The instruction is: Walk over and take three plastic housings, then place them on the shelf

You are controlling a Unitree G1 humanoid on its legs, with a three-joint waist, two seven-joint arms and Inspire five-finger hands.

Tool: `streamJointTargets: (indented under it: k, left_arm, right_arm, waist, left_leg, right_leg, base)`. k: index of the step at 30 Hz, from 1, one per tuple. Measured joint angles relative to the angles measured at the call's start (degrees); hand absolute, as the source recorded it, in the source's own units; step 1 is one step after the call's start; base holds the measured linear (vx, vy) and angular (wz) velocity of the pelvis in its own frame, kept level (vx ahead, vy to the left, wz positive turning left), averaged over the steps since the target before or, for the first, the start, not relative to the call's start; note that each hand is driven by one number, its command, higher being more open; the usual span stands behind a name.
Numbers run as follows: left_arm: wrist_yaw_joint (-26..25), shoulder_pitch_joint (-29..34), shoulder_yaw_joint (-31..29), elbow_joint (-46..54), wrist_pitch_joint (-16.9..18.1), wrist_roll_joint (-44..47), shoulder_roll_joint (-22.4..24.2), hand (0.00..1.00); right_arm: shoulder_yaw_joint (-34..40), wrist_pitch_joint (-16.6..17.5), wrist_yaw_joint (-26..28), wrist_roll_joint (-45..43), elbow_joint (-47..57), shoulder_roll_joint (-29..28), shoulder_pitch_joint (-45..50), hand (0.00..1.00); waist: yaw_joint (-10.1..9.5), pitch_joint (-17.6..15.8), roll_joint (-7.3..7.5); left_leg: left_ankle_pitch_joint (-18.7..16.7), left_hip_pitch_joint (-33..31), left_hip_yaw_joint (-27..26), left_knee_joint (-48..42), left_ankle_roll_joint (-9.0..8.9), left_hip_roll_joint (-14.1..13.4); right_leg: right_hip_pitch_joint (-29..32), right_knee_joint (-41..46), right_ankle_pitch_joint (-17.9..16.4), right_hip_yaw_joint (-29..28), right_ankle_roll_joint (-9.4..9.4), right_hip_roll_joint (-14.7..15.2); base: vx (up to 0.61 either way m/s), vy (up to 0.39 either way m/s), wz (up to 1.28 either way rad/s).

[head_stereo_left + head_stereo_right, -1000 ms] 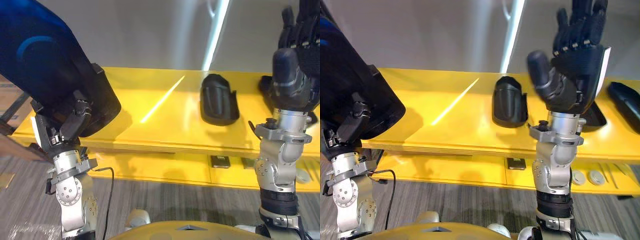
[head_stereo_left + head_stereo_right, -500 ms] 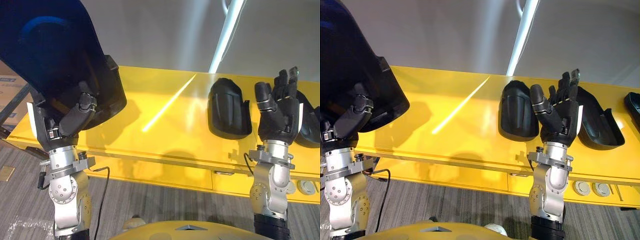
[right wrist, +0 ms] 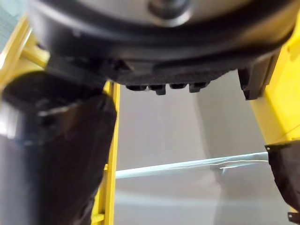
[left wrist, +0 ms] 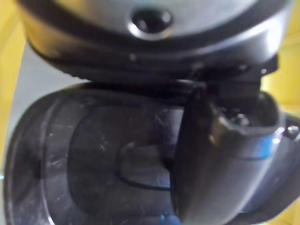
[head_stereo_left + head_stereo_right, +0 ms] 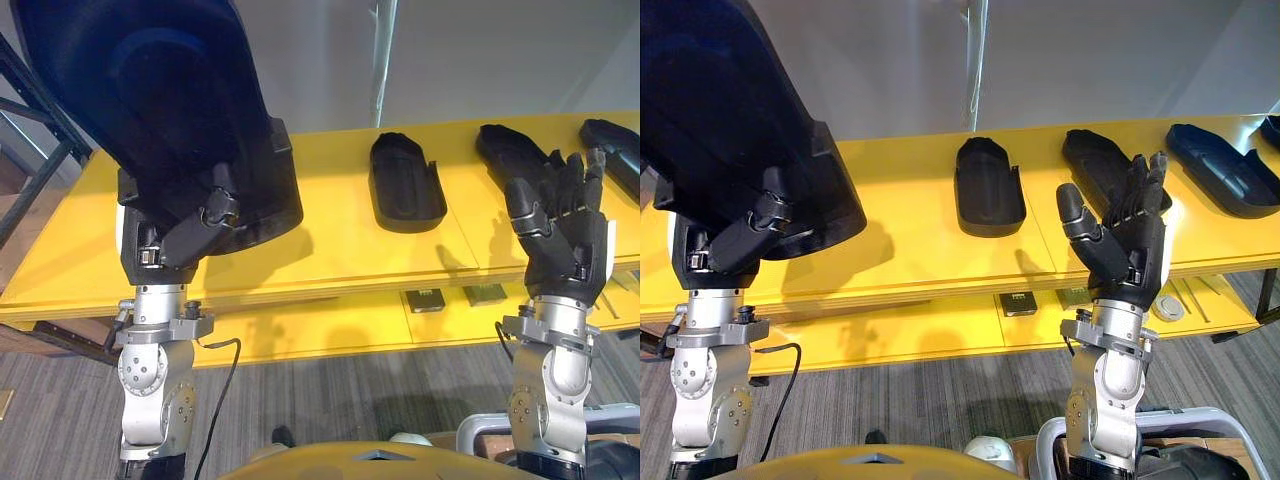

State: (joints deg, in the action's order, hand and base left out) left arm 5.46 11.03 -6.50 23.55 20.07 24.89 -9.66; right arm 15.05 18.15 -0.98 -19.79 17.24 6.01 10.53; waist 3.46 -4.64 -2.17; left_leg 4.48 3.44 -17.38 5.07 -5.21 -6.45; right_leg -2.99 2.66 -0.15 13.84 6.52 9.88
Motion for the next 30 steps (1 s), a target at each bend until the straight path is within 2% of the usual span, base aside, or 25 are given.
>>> streamJointTargets:
  k: [7,12,17,21,25,28,30]
  left_arm:
    - [-1.0,0.0,0.0,-0.7,0.0,-0.5,0.0,0.0]
    - [-6.9,0.1,-0.3,-3.5,-0.5,-3.8,0.4,0.0]
    - [-11.8,0.4,-3.8,-5.8,-4.4,-8.3,2.0,0.0]
    - [-12.1,0.4,-6.3,-5.8,-5.4,-9.0,2.1,0.0]
    - [-11.5,-0.7,-6.3,-5.8,-5.5,-8.8,0.3,0.0]
    - [-11.5,-3.7,-6.7,-5.9,-6.6,-8.7,-1.6,0.0]
    - [-11.2,-4.7,-7.8,-5.9,-7.1,-8.1,-2.3,0.0]
  right_arm:
    - [-0.5,0.0,0.0,-0.6,0.0,0.0,0.0,1.0]
    - [-2.3,0.0,0.0,-1.0,-0.1,0.0,-0.2,1.0]
    - [-2.8,-0.2,-0.5,-0.9,-1.8,0.5,-1.0,1.0]
    - [-3.3,-0.3,-3.0,2.0,-1.8,0.5,-2.1,1.0]
    - [-2.4,-0.3,-8.6,6.5,-1.8,2.3,-2.9,1.0]
    - [2.0,-0.2,-10.0,7.8,-1.8,3.1,-2.9,1.0]
    - [4.9,-0.2,-10.1,7.7,-1.8,3.1,-2.6,1.0]
  waist:
    - [-0.09,0.3,-0.47]
    - [-0.21,0.3,-0.5]
    - [-0.72,-0.3,0.1]
    - [-1.34,-0.8,0.39]
    - [-1.36,-1.3,0.41]
    - [-1.03,-1.8,0.44]
    - [0.19,-2.1,0.51]
  left_leg:
    - [0.5,-0.1,0.2,0.0,0.04,0.0]
    - [1.0,-0.8,0.9,0.0,-0.12,-0.1]
    - [1.7,-0.9,1.4,0.0,0.12,0.0]
    - [1.7,-0.9,1.3,-0.1,0.04,-0.1]
    - [1.7,-1.5,0.4,-0.2,0.01,-0.1]
    - [1.7,-2.3,-0.4,-0.3,0.06,-0.1]
    - [1.6,-2.0,-1.4,-0.3,0.08,0.0]
  right_leg:
    - [0.0,0.0,0.3,0.0,-0.04,-0.1]
    - [0.1,-1.0,1.0,0.3,0.01,-0.3]
    - [0.1,-1.1,1.0,0.7,0.04,-0.5]
    - [0.0,-2.0,1.5,0.4,-0.16,-0.8]
    - [1.1,-2.8,1.9,-0.3,-0.15,-1.0]
    - [2.3,-2.8,2.6,-1.6,-0.11,-1.0]
    - [2.5,-2.8,2.8,-2.5,-0.12,-1.0]
  base:
    - [0.0,0.0,0.0]
    - [-0.03,0.005,0.04]
    - [-0.01,0.004,0.04]
    - [0.0,0.001,-0.06]
    - [0.0,0.002,-0.07]
    - [0.04,0.002,-0.2]
    - [0.04,0.008,-0.27]
